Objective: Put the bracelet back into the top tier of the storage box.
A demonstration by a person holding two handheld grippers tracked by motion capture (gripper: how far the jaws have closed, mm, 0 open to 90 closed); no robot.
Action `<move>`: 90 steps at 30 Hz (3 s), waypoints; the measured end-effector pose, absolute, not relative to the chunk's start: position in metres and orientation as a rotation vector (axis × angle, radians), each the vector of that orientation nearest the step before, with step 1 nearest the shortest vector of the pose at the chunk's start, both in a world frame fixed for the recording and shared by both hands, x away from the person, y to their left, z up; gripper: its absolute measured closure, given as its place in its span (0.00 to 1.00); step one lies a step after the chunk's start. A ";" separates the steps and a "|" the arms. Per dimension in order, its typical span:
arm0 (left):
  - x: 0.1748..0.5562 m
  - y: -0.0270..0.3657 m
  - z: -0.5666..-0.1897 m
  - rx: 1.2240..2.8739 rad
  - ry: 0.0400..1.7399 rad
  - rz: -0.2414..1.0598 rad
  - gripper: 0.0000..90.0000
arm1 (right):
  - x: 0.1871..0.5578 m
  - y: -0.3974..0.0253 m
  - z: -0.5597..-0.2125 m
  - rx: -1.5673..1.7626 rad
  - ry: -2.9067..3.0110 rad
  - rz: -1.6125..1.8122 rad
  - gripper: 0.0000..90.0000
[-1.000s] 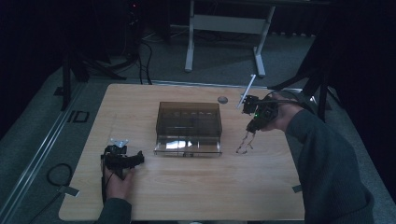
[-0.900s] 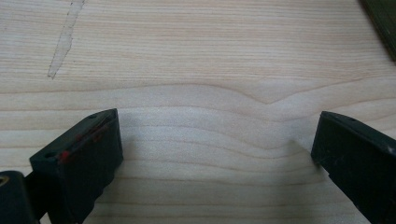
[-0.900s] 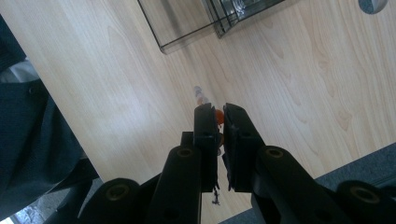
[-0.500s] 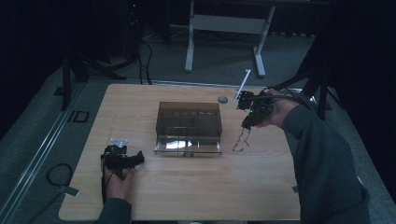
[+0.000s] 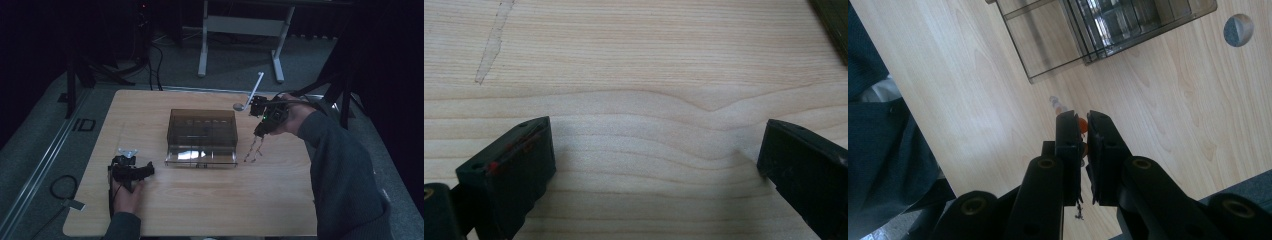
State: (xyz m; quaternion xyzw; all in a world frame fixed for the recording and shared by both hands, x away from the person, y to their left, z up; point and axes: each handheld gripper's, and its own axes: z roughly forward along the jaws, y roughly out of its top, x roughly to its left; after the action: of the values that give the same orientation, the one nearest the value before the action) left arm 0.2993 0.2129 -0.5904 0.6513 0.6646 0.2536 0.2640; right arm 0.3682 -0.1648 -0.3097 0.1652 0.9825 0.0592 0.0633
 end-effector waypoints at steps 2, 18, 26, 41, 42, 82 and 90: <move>0.299 0.213 -0.590 1.760 1.797 0.686 0.02 | 0.369 -0.163 -0.308 0.489 2.969 0.177 0.93; 0.299 0.213 -0.591 1.759 1.796 0.687 0.02 | 0.369 -0.154 -0.299 0.460 2.970 0.181 0.93; 0.299 0.213 -0.591 1.761 1.796 0.686 0.02 | 0.369 -0.150 -0.294 0.448 2.967 0.186 0.93; 0.299 0.213 -0.590 1.761 1.797 0.685 0.02 | 0.367 -0.135 -0.282 0.405 2.963 0.215 0.93; 0.299 0.213 -0.591 1.759 1.798 0.685 0.02 | 0.366 -0.133 -0.281 0.406 2.963 0.218 0.93; 0.299 0.213 -0.591 1.760 1.796 0.687 0.02 | 0.373 -0.083 -0.322 0.366 2.977 0.151 0.93; 0.299 0.213 -0.591 1.760 1.795 0.687 0.02 | 0.374 -0.075 -0.334 0.350 2.985 0.119 0.93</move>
State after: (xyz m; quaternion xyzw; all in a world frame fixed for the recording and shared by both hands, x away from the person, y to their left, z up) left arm 0.2993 0.2129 -0.5906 0.6511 0.6644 0.2543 0.2645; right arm 0.3743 -0.0746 -0.3336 0.1162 0.9902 0.0393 0.0671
